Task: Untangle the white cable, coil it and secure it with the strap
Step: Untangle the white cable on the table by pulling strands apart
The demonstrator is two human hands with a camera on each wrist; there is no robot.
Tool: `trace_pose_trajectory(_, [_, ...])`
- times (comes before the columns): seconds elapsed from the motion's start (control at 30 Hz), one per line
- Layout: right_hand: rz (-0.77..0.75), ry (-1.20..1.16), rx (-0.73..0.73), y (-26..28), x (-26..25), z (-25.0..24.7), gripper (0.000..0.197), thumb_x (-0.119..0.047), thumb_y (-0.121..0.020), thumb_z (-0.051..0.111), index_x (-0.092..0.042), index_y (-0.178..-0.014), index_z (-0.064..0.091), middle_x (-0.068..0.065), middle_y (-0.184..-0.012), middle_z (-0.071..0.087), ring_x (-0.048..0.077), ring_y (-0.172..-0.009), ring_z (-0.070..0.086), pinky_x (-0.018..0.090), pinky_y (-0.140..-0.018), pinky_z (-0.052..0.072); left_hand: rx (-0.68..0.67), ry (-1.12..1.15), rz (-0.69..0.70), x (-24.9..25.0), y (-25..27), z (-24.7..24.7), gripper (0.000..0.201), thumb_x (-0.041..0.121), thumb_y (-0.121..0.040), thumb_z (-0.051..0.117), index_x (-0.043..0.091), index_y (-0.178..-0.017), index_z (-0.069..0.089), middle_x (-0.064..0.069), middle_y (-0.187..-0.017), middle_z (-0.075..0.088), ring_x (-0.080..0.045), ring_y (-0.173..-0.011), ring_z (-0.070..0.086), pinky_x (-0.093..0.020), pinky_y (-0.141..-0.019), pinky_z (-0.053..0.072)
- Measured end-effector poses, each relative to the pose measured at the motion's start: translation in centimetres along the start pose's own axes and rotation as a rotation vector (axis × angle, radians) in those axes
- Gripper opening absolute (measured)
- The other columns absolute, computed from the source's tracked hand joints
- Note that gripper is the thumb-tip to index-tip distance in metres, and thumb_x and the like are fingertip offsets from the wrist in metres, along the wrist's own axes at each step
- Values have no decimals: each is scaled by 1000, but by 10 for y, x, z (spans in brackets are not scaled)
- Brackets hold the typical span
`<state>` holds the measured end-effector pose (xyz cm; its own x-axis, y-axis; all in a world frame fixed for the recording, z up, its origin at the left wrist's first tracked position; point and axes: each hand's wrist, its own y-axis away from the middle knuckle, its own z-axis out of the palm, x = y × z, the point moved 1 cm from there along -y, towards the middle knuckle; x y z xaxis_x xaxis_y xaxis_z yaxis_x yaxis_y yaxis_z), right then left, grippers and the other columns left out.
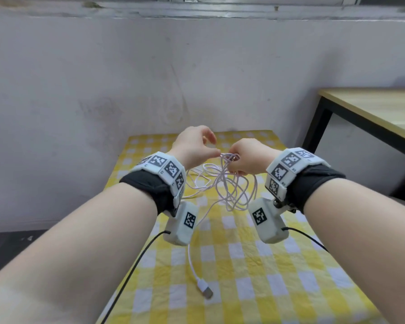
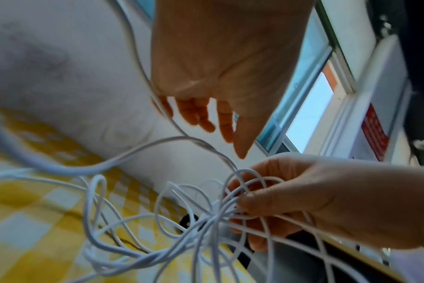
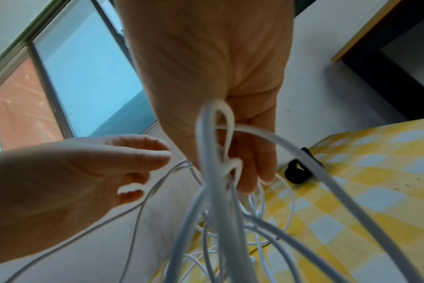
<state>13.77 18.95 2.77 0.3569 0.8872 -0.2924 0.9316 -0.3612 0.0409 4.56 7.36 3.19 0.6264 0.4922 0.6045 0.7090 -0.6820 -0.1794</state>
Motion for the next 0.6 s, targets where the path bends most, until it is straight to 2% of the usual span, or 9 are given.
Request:
trace_pose_trajectory(0.03, [32, -53, -10, -1, 4, 0, 14, -14, -83, 58, -4, -86, 68, 11, -81, 72, 24, -76, 70, 35, -74, 59, 8, -54, 36, 3, 1, -1, 13, 32, -73, 74, 28, -75, 62, 11, -73, 52, -16, -79, 50, -29, -81, 42])
trace_pose_trajectory(0.07, [59, -113, -19, -2, 6, 0, 16, -12, -83, 58, -1, -88, 68, 12, -80, 72, 24, -72, 70, 35, -73, 60, -13, -99, 74, 2, 0, 0, 16, 34, -72, 74, 28, -65, 60, 13, -64, 51, -16, -75, 51, -31, -82, 44])
trace_pose_trajectory(0.1, [82, -175, -26, -3, 8, -1, 17, -11, -84, 59, 2, -91, 68, 14, -79, 71, 23, -68, 69, 34, -70, 60, -63, -129, 85, 3, 1, 1, 19, 36, -71, 74, 29, -60, 60, 13, -61, 53, -16, -73, 53, -33, -84, 46])
trace_pose_trajectory(0.2, [122, -295, -19, -4, 9, -5, 16, -9, -84, 59, 3, -90, 69, 14, -75, 69, 18, -59, 65, 27, -60, 57, -165, -230, 111, 6, 3, 10, 13, 38, -73, 73, 28, -68, 67, 8, -71, 65, -16, -79, 60, -34, -85, 48])
trace_pose_trajectory(0.3, [120, -376, 7, -4, 7, -6, 17, -10, -83, 62, 3, -91, 69, 18, -82, 72, 22, -65, 67, 37, -72, 58, -132, -286, 157, 10, 2, 13, 9, 33, -79, 68, 25, -77, 70, 0, -80, 68, -21, -86, 62, -32, -82, 48])
trace_pose_trajectory(0.37, [128, -445, 20, -5, 9, -6, 15, -9, -84, 60, 1, -93, 66, 18, -84, 72, 25, -69, 68, 41, -76, 58, -118, -241, 191, 9, 0, 12, 12, 27, -83, 65, 17, -82, 72, -4, -83, 69, -20, -81, 61, -29, -75, 47])
trace_pose_trajectory(0.43, [148, -435, 36, -5, 15, -8, 14, -8, -86, 57, -3, -98, 62, 13, -81, 69, 28, -72, 70, 43, -74, 59, -102, -114, 181, 7, -2, 8, 11, 19, -87, 62, 10, -86, 69, -4, -79, 65, -16, -72, 56, -25, -67, 44])
trace_pose_trajectory(0.53, [249, -271, 41, -3, 30, -12, 21, -9, -86, 55, -7, -107, 57, 8, -80, 68, 30, -76, 70, 40, -69, 59, -32, 356, 58, 2, -5, 0, 17, 3, -92, 50, 11, -78, 55, -6, -69, 58, -12, -54, 53, -20, -49, 47])
trace_pose_trajectory(0.6, [297, -113, 60, -2, 39, -12, 36, -16, -84, 61, -10, -118, 52, 7, -91, 65, 27, -84, 65, 37, -72, 55, -58, 630, -17, 1, -5, -5, 23, -1, -95, 44, 13, -77, 46, -8, -69, 56, -10, -48, 55, -21, -49, 53])
